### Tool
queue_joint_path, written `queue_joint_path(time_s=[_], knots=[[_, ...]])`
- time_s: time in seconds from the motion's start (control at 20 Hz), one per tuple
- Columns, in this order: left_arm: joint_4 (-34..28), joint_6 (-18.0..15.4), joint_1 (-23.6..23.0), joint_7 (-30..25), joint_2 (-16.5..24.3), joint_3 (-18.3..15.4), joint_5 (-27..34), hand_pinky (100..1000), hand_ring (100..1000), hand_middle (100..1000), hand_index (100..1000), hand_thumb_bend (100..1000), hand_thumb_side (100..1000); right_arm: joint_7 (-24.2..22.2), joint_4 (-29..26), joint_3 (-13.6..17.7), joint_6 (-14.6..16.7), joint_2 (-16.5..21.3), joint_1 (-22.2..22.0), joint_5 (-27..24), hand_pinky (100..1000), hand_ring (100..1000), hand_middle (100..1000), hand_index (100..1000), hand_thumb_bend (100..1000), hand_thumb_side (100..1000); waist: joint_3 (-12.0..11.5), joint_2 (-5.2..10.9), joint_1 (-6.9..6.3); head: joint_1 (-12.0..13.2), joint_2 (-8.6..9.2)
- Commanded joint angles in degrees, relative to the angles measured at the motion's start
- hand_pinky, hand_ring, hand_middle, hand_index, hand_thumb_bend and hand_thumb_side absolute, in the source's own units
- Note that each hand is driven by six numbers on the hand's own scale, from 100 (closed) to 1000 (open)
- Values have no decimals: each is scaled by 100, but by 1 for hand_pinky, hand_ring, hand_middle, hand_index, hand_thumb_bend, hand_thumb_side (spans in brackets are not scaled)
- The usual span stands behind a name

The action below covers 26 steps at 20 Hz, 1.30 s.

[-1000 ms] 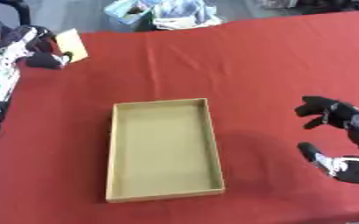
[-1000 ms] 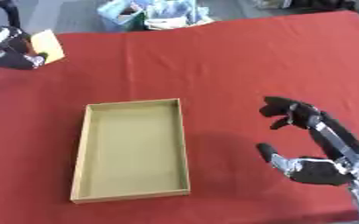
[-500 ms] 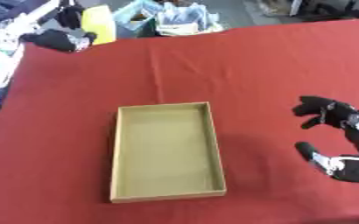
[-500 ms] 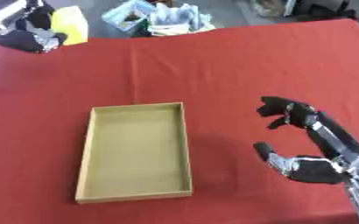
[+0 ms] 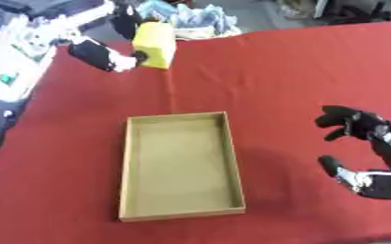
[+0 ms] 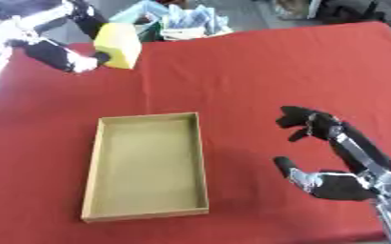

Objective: Pick up objects on the table and place them in the box.

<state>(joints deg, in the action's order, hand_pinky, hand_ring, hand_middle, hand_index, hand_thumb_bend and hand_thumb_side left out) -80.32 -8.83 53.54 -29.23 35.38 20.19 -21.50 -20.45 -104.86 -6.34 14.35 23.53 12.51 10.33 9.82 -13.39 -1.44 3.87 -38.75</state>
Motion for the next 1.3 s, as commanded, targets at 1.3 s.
queue_joint_path(time_s=[1.3], knots=[[-215, 96, -655, -849, 35, 775, -210, 741, 715, 724, 793, 151, 550, -1252, 118, -306, 74, 159, -29, -30, 681, 808, 763, 937, 290, 389, -15, 55, 33, -77, 9]])
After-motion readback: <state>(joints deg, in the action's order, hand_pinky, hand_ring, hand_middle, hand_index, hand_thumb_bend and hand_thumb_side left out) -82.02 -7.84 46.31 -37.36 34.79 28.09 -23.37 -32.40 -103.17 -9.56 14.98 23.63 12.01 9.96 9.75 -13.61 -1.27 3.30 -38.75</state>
